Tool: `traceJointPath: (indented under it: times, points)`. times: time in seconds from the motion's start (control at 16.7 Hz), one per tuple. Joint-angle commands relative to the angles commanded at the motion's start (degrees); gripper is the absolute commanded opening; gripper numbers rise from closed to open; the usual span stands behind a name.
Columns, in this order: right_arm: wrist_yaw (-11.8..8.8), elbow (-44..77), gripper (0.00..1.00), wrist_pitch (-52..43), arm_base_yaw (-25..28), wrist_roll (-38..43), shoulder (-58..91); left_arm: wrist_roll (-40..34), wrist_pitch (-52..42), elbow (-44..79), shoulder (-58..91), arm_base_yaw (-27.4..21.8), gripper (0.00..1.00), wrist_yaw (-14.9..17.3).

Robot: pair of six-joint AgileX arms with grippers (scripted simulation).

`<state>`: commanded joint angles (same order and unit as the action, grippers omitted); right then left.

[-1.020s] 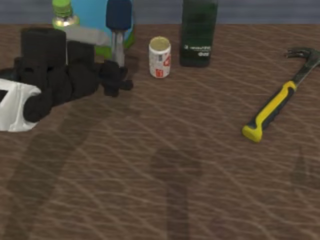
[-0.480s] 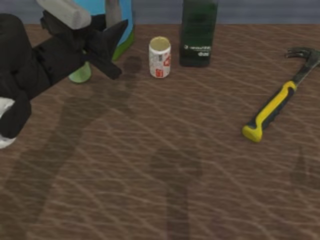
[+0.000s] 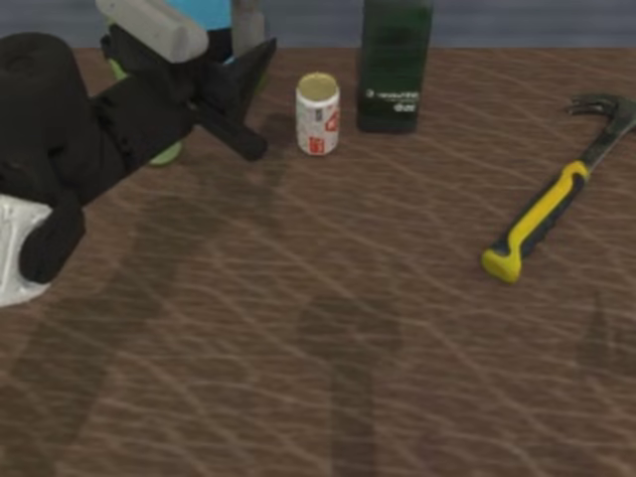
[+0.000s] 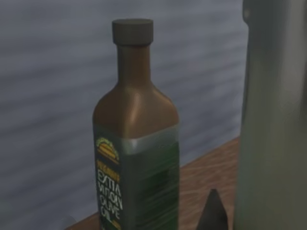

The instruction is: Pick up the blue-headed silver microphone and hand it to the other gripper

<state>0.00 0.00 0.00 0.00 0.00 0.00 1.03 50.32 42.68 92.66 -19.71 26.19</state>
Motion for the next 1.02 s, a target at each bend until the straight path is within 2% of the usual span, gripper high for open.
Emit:
traceJointPath:
  times: [0.36,0.48,1.02]
  points:
    - [0.0,0.0,1.00,0.0,0.0,0.0,0.0,-0.2,4.2,-1.0,0.6,-13.3,0.00,-14.2]
    - [0.0,0.0,1.00,0.0,0.0,0.0,0.0,-0.2,5.0,-1.2,0.5,-16.0,0.00,-16.9]
    - [0.0,0.0,1.00,0.0,0.0,0.0,0.0,-0.2,5.2,-1.3,0.5,-16.5,0.00,-17.4]
